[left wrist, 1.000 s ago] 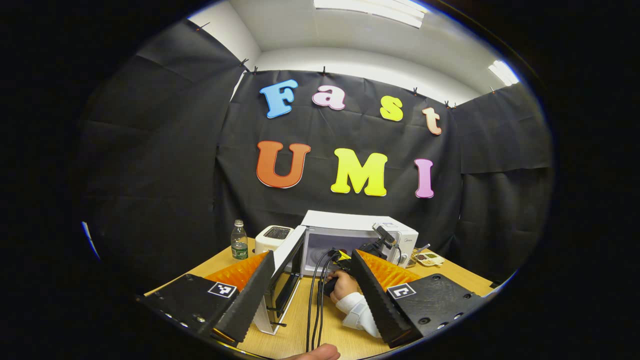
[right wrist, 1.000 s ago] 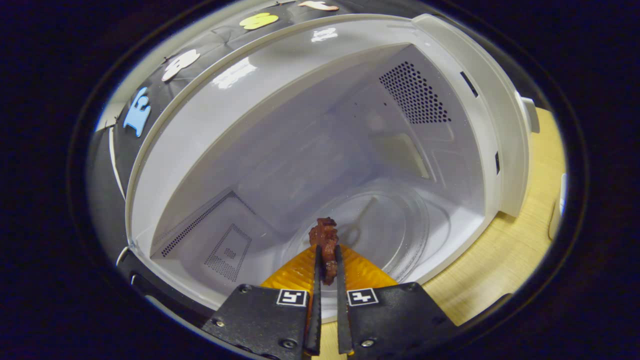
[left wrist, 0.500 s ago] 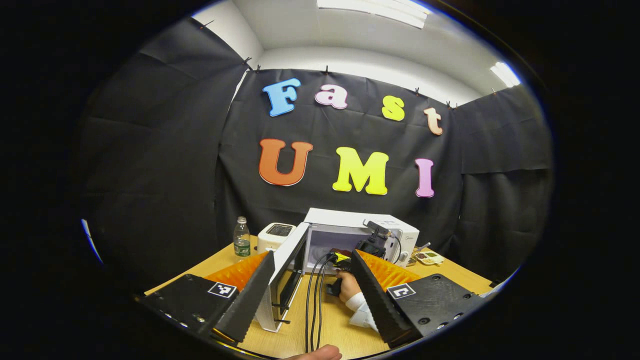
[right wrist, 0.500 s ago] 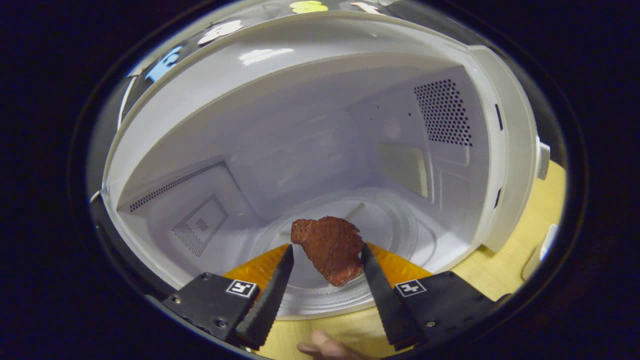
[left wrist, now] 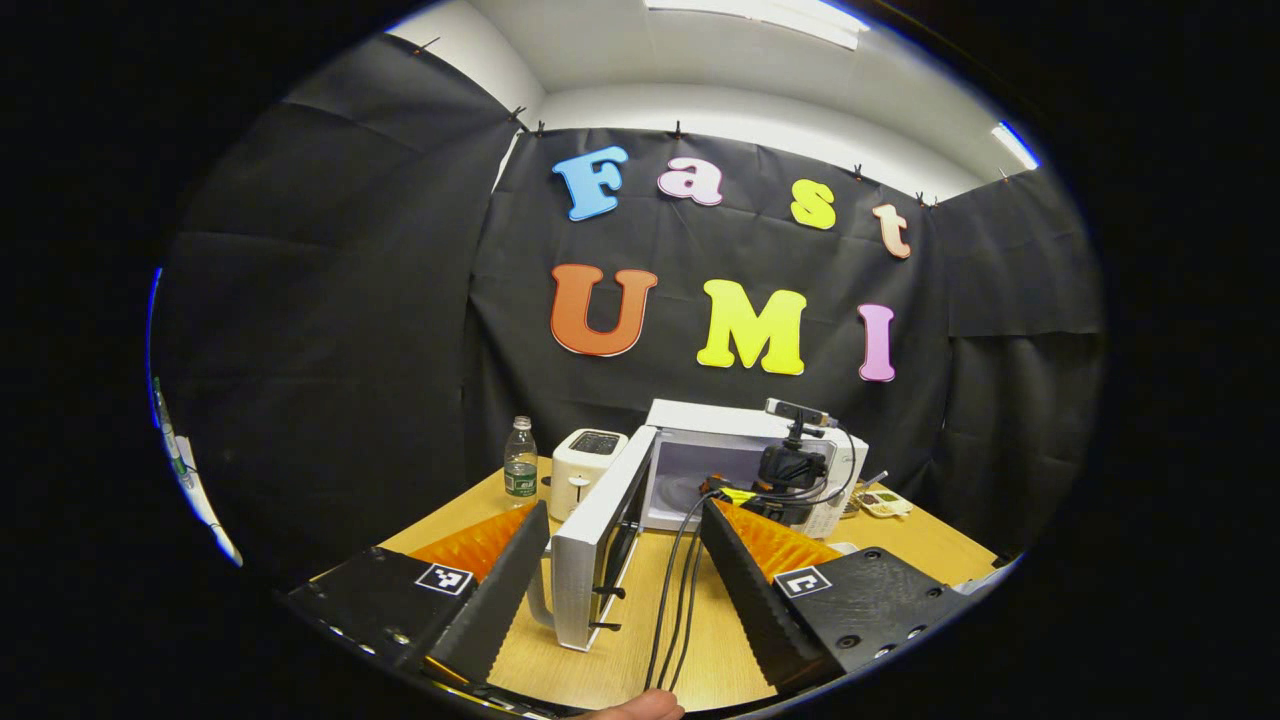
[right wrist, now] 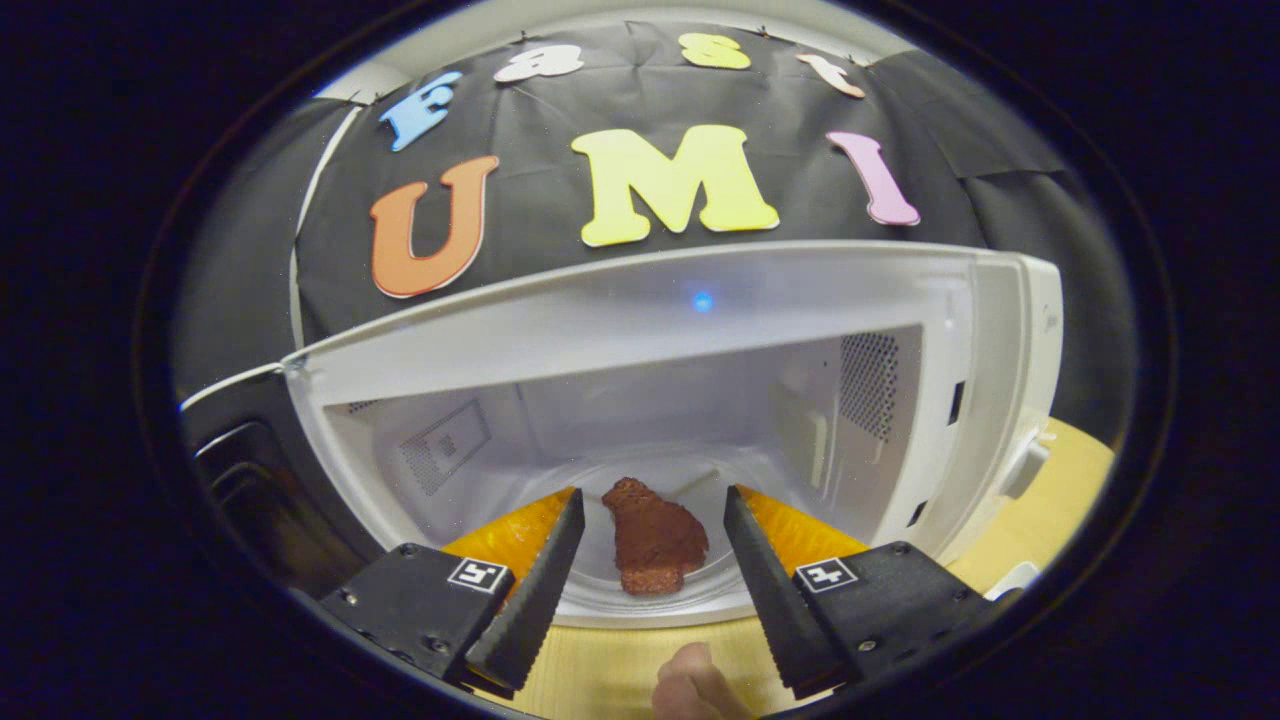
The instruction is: Open the microwave oven with the left hand, put the food in, and close the microwave oven.
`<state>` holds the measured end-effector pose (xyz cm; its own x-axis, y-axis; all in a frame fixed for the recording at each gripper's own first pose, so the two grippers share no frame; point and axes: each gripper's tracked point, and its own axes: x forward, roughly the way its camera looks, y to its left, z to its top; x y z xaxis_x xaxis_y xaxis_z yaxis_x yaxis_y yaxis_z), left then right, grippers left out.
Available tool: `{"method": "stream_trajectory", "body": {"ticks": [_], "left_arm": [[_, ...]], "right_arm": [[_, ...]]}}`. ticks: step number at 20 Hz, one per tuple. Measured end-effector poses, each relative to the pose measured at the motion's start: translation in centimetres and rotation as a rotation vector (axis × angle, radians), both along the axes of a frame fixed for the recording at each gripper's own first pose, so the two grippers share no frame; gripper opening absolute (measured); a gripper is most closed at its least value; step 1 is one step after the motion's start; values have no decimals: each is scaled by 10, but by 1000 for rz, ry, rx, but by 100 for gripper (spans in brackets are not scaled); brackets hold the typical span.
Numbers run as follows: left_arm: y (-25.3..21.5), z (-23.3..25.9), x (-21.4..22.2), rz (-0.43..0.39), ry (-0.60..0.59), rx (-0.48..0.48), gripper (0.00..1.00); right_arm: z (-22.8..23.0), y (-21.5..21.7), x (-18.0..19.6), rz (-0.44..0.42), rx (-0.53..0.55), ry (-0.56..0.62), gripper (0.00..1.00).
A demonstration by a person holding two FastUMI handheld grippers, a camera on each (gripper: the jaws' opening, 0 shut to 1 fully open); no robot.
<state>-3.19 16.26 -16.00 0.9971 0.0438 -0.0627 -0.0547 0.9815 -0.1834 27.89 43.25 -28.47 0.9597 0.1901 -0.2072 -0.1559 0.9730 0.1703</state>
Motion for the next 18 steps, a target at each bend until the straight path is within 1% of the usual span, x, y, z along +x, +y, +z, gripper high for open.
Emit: {"method": "stream_trajectory", "body": {"ticks": [3, 5, 6, 7, 8, 9, 10, 11, 12, 13, 14, 15, 16, 17, 18], "left_arm": [[15, 0, -8, 35, -8, 29, 93], [26, 2, -10, 66, -13, 42, 93], [31, 5, -11, 82, -21, 49, 93], [36, 9, -15, 96, -36, 55, 93], [41, 12, -18, 110, -49, 56, 93], [45, 15, -21, 121, -68, 55, 93], [49, 17, -23, 132, -84, 54, 93], [54, 12, -25, 145, -81, 49, 93], [60, 5, -26, 169, -61, 50, 93], [71, -2, -26, 200, -43, 65, 93], [80, -5, -27, 223, -26, 86, 93], [83, -7, -29, 227, -14, 103, 76], [82, -9, -30, 216, -8, 110, 81], [84, -7, -30, 210, -12, 111, 51], [86, -9, -29, 209, -10, 106, 72]], "right_arm": [[22, -19, -38, 47, -10, -17, 90], [37, -37, -66, 80, -27, -16, 92], [47, -43, -79, 96, -31, -32, 84], [60, -53, -92, 108, -42, -55, 92], [71, -66, -107, 115, -56, -74, 92], [82, -79, -122, 122, -63, -95, 84], [92, -91, -139, 128, -68, -112, 92], [104, -103, -153, 140, -76, -134, 92], [113, -114, -166, 147, -90, -147, 84], [122, -129, -178, 141, -104, -161, 92], [131, -145, -190, 132, -117, -178, 92], [139, -157, -201, 122, -127, -196, 92], [148, -169, -212, 114, -135, -219, 84], [153, -180, -221, 109, -147, -233, 92], [155, -188, -230, 109, -151, -242, 92]]}}
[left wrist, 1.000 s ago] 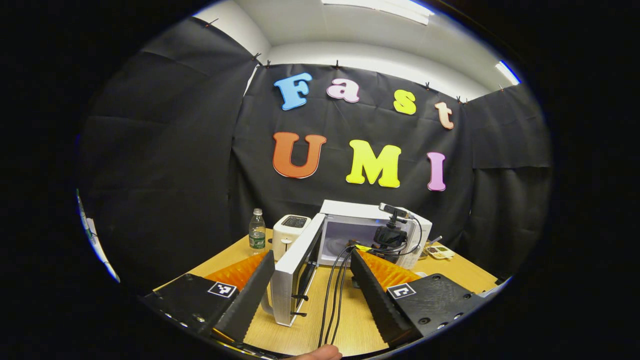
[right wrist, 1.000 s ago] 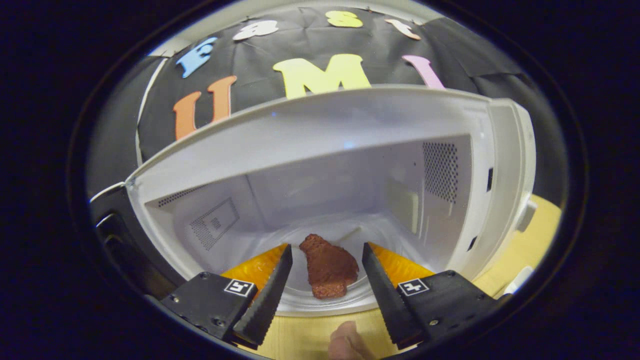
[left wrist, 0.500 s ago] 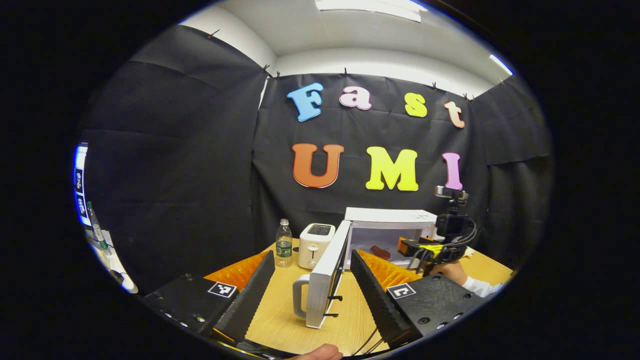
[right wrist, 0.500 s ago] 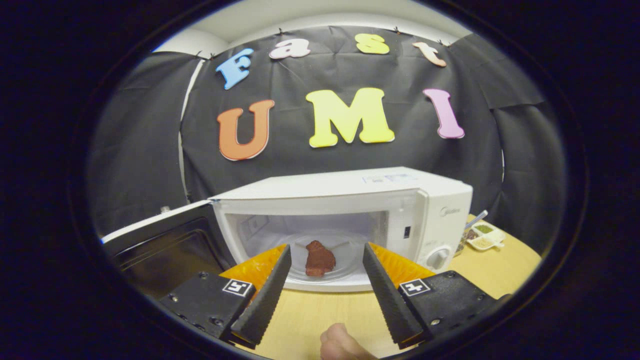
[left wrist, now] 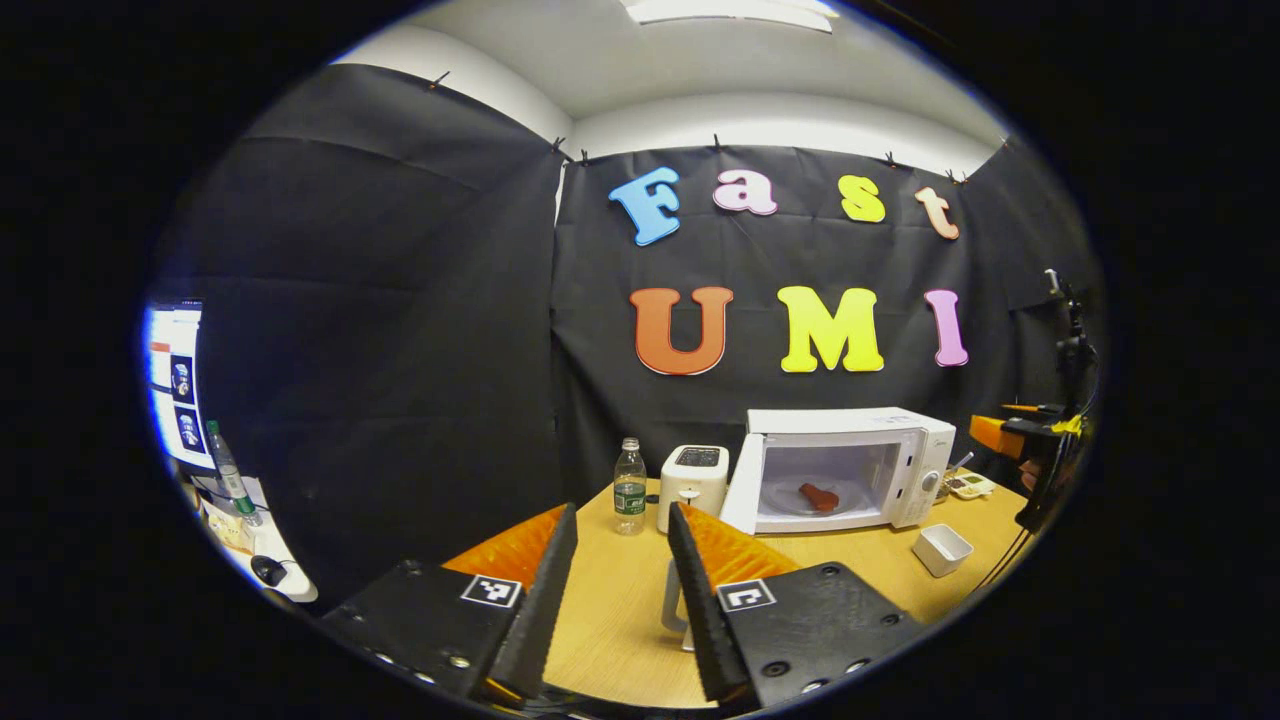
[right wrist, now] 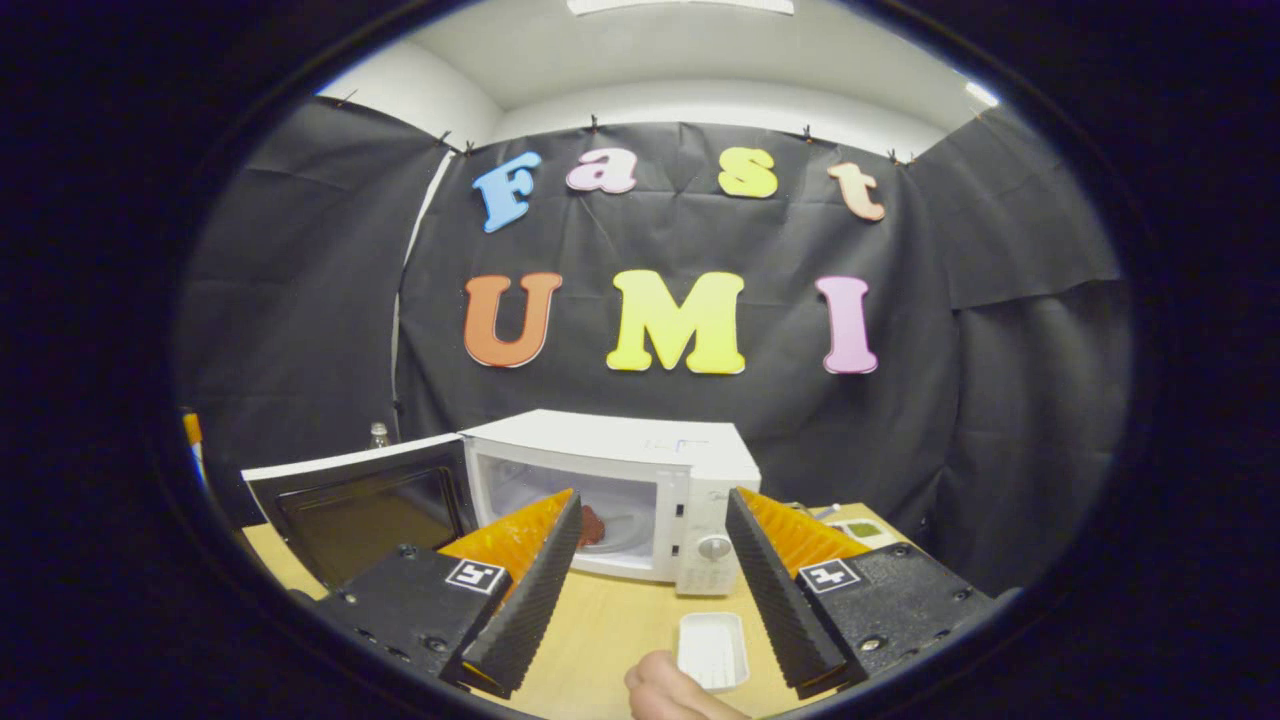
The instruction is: Open the microwave oven with the left hand, put the food in, and close the microwave oven.
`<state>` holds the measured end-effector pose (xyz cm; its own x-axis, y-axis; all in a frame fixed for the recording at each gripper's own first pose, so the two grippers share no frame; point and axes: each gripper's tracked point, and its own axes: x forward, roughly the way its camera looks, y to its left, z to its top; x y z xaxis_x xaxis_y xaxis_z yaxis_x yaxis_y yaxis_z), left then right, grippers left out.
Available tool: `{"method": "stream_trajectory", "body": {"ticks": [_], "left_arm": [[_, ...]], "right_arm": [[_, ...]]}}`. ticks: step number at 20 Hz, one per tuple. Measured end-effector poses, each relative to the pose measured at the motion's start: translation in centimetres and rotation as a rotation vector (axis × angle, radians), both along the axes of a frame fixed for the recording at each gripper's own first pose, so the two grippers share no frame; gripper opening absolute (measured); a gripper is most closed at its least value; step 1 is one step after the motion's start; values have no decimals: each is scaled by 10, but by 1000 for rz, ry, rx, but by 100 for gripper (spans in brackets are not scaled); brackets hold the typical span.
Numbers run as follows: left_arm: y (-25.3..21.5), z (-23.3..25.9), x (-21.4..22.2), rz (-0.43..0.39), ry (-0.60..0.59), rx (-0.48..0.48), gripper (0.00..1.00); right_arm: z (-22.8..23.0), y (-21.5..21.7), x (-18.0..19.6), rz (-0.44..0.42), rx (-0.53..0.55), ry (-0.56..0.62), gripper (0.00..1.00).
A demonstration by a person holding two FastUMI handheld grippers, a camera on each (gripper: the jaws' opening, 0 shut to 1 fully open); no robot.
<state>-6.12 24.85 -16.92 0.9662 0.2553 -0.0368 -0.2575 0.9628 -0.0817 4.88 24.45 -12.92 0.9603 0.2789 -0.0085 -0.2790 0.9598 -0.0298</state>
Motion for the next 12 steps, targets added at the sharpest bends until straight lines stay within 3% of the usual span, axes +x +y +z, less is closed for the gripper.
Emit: {"method": "stream_trajectory", "body": {"ticks": [1, 2, 3, 4, 5, 8, 10, 12], "left_arm": [[6, -1, 0, 9, -5, -4, 26], [8, -1, 2, 10, -15, -14, 22], [10, 1, 1, 12, -30, -30, 9], [14, 2, -1, 15, -46, -45, 12], [16, -4, 5, 7, -49, -60, 5], [33, -23, 15, 40, -26, -70, 5], [29, -39, 24, 14, -2, -70, 5], [24, -55, 36, -13, 28, -48, 5]], "right_arm": [[1, -6, -8, 9, -6, 4, 92], [3, -10, -16, 22, -6, 5, 92], [4, -13, -23, 36, -6, 11, 92], [6, -18, -30, 48, -7, 11, 92], [7, -22, -36, 63, -8, 13, 92], [9, -39, -48, 58, -10, 12, 93], [12, -53, -54, 38, -5, 1, 88], [11, -65, -60, 18, 7, -3, 91]]}}
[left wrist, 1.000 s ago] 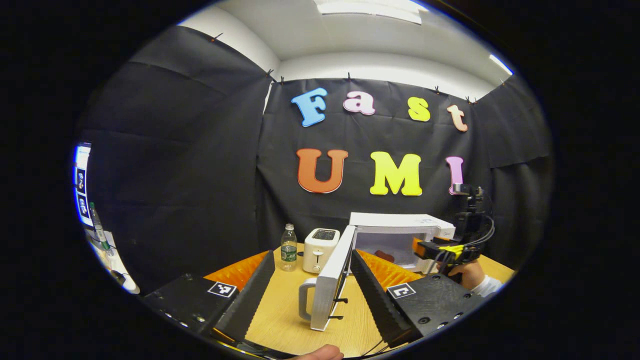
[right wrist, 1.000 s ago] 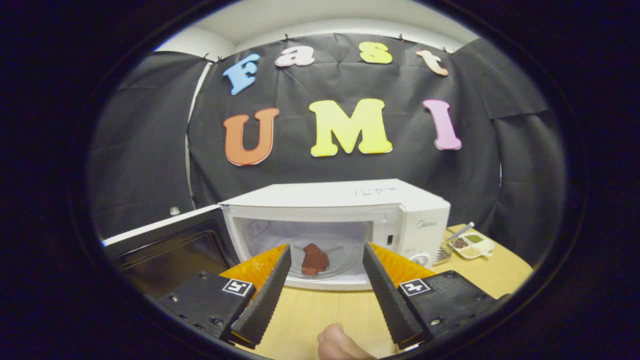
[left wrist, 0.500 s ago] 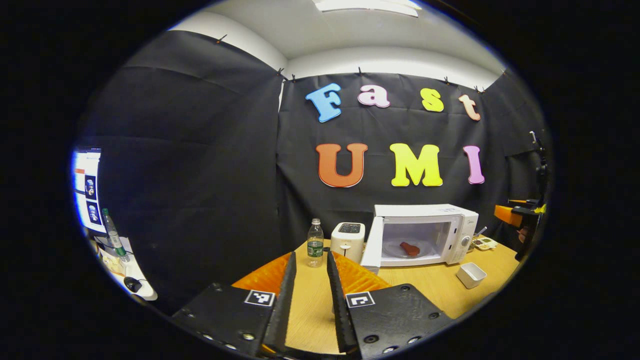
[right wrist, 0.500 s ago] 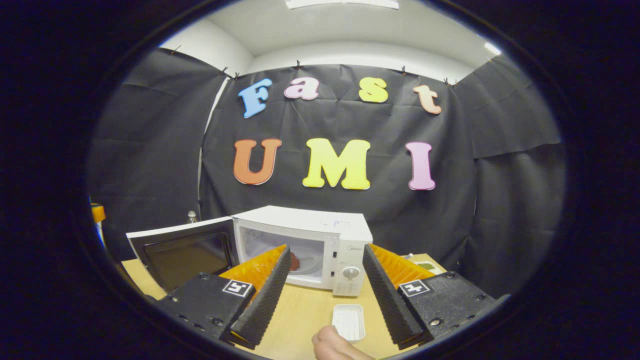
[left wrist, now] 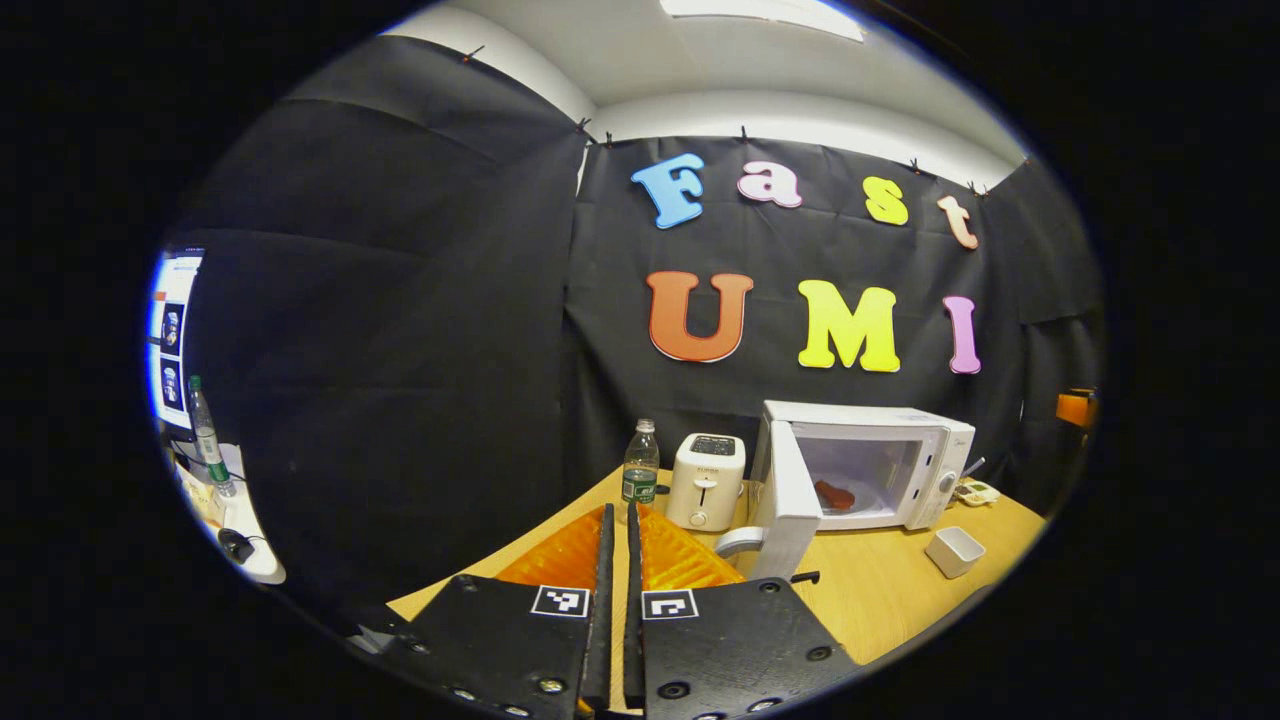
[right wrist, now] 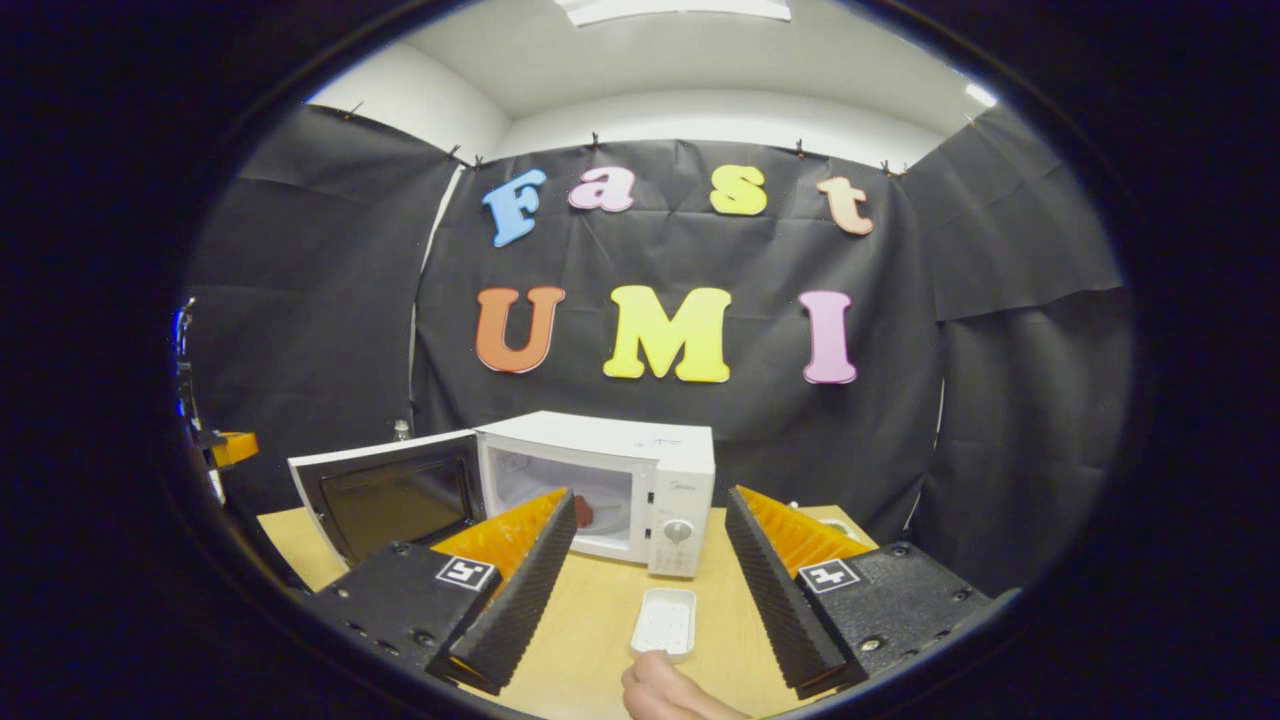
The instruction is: Open the microwave oven with the left hand, put the food in, and close the microwave oven.
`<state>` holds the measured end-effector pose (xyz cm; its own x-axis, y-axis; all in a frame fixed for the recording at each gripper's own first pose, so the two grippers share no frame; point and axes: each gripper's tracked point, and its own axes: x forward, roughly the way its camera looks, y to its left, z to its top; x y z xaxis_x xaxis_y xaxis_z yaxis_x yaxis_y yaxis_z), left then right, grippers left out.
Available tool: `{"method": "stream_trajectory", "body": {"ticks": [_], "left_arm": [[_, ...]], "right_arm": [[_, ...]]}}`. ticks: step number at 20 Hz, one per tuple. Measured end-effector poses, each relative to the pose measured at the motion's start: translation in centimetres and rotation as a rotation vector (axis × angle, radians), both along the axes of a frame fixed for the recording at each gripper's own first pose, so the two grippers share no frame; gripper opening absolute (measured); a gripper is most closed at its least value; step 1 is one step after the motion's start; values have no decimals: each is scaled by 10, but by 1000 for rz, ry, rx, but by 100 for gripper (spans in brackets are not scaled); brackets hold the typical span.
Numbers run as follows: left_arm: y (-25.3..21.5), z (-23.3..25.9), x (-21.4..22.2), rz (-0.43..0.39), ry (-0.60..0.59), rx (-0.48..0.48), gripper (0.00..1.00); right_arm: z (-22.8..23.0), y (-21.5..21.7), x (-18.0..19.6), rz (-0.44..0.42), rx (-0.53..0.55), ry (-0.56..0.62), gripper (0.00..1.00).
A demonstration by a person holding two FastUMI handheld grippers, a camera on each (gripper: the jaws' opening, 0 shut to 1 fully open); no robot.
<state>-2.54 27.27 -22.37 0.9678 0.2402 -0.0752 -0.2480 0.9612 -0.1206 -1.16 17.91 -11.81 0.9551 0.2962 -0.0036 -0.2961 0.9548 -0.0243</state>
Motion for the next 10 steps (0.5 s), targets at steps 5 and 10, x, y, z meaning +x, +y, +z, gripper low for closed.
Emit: {"method": "stream_trajectory", "body": {"ticks": [5, 10], "left_arm": [[-14, -34, 33, -56, 71, 35, 5], [-35, -47, 44, -106, 98, 56, 0]], "right_arm": [[-2, -34, -20, -49, 21, -7, 95], [0, -70, -44, -100, 38, -24, 91]]}}
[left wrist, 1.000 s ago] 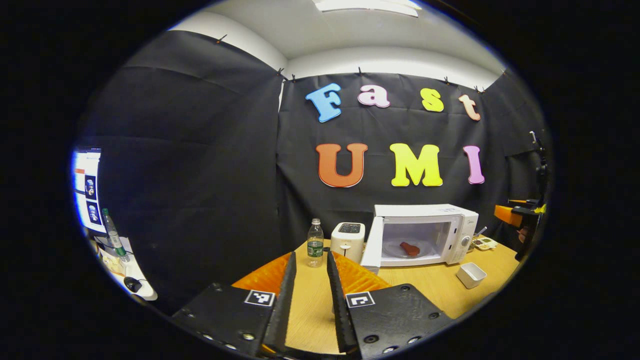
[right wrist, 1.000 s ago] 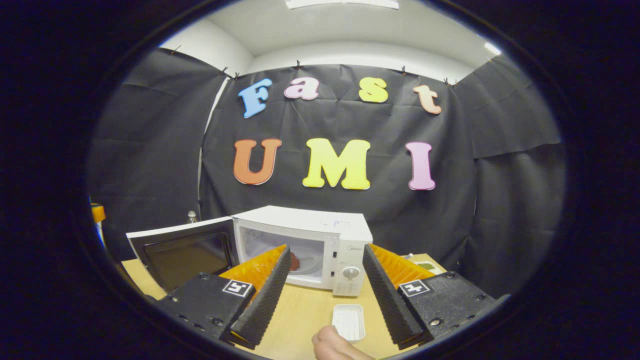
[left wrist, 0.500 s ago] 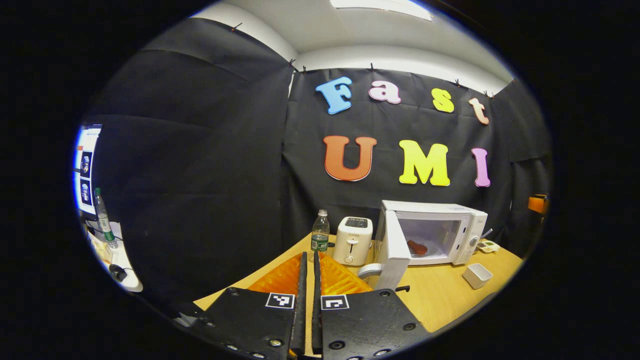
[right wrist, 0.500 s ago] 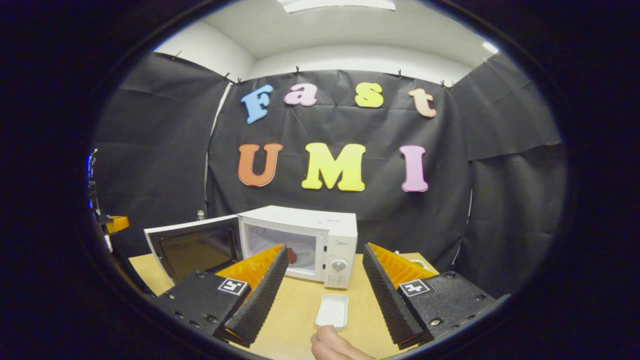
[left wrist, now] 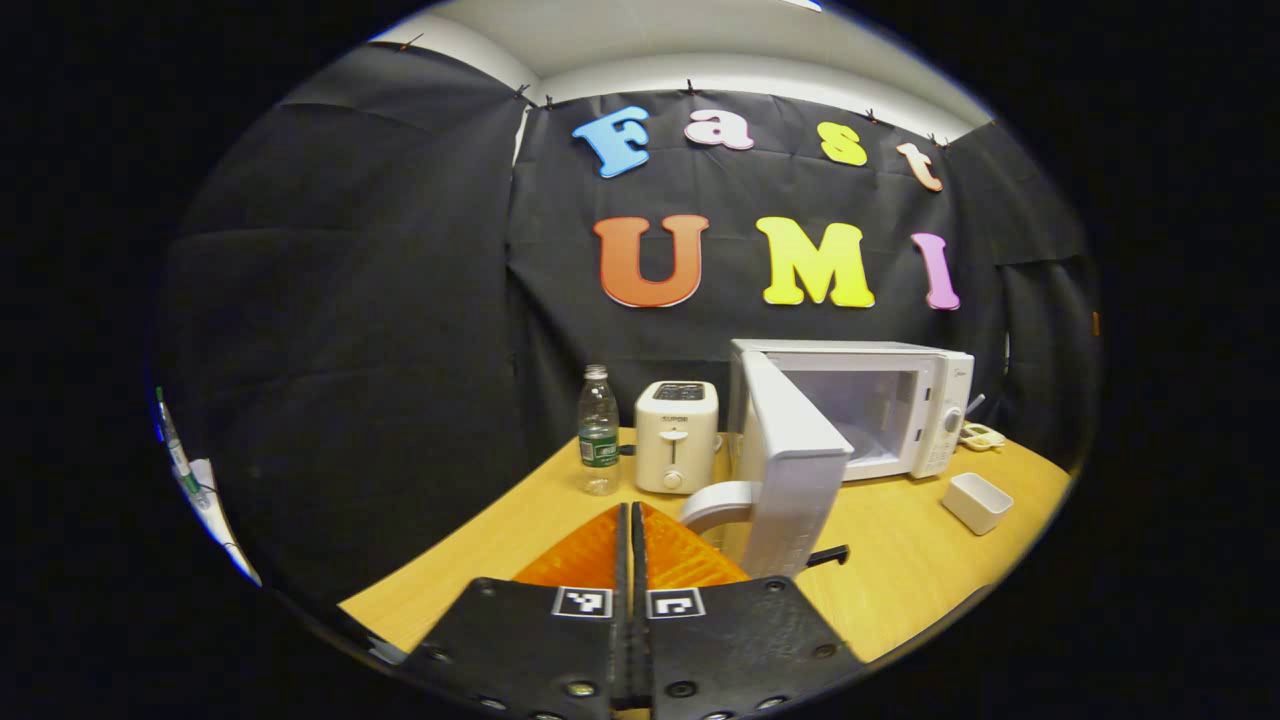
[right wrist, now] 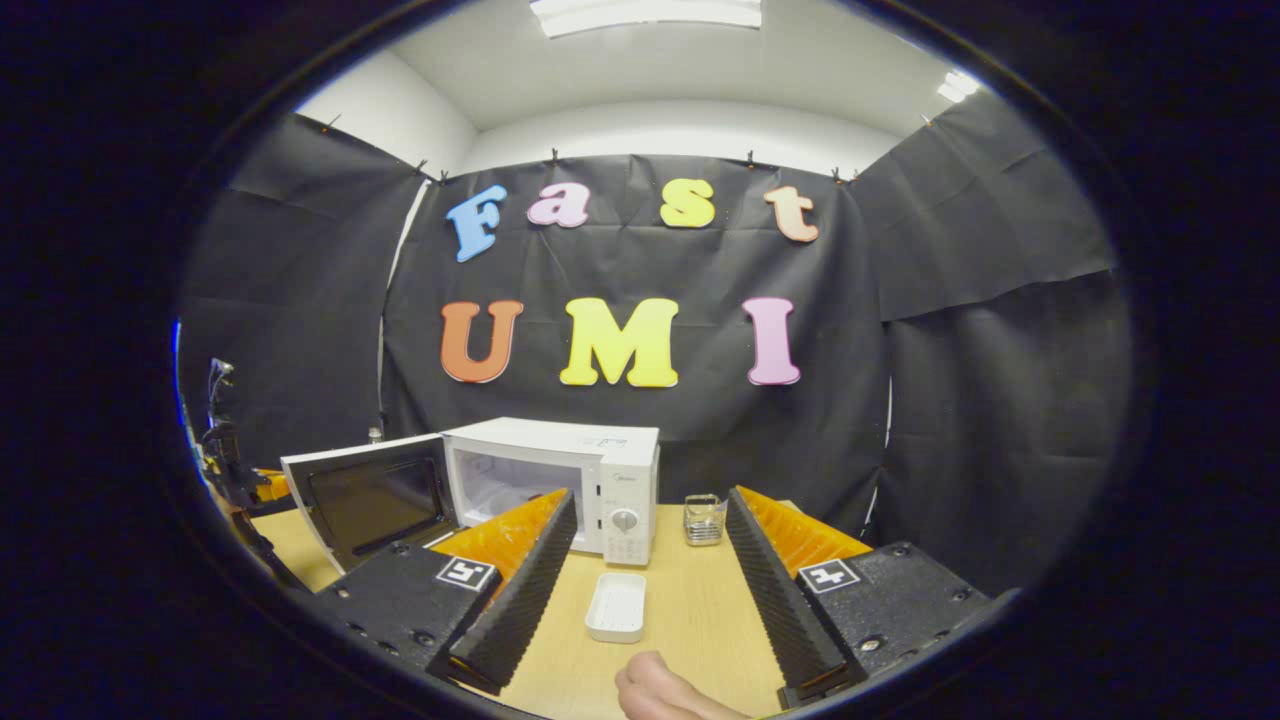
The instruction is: Open the microwave oven with the left hand, put the food in, and close the microwave oven.
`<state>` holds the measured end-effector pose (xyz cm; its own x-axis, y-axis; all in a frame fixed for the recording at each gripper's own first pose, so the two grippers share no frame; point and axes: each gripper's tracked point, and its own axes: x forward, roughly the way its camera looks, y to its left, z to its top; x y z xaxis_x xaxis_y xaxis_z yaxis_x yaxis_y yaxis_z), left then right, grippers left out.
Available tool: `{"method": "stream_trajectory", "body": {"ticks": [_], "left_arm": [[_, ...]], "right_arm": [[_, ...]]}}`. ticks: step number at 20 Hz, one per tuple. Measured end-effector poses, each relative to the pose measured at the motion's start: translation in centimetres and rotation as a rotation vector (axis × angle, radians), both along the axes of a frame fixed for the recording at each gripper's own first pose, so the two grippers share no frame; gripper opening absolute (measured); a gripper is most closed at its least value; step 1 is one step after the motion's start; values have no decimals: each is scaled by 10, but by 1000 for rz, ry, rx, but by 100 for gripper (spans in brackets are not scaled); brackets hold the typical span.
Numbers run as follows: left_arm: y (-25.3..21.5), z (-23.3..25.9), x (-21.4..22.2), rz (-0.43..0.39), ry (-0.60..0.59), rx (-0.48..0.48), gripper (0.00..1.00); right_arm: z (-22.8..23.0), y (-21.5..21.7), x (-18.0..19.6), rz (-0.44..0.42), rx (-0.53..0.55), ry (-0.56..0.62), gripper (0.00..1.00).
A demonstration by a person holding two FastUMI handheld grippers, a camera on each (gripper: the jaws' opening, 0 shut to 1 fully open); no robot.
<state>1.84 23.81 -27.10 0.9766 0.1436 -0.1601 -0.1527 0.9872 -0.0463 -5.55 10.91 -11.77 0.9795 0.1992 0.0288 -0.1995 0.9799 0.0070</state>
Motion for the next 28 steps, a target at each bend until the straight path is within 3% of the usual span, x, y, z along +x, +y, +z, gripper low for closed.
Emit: {"method": "stream_trajectory", "body": {"ticks": [4, 8, 9, 11, 18, 22, 23, 24, 28], "left_arm": [[-12, -14, 17, -41, 6, -77, 0], [-37, -14, 9, -73, 9, -64, 0], [-46, -10, 6, -90, -1, -60, 0], [-64, -1, 2, -122, -20, -56, 0], [-124, 1, 10, -231, -28, -66, 0], [-158, -1, 23, -293, -25, -98, 0], [-164, -2, 28, -304, -23, -99, 0], [-171, -2, 32, -317, -16, -103, 0], [-202, 5, 50, -388, -22, -135, 0]], "right_arm": [[-2, -14, -15, -15, 11, 1, 95], [2, -21, -31, -8, 18, 2, 95], [3, -22, -34, -9, 18, -2, 91], [6, -27, -42, -11, 20, -5, 95], [20, -47, -72, -26, 14, -30, 95], [19, -60, -77, -50, 21, -28, 95], [18, -60, -79, -41, 32, -18, 91], [16, -61, -79, -37, 44, -7, 95], [18, -74, -77, -58, 54, 1, 95]]}}
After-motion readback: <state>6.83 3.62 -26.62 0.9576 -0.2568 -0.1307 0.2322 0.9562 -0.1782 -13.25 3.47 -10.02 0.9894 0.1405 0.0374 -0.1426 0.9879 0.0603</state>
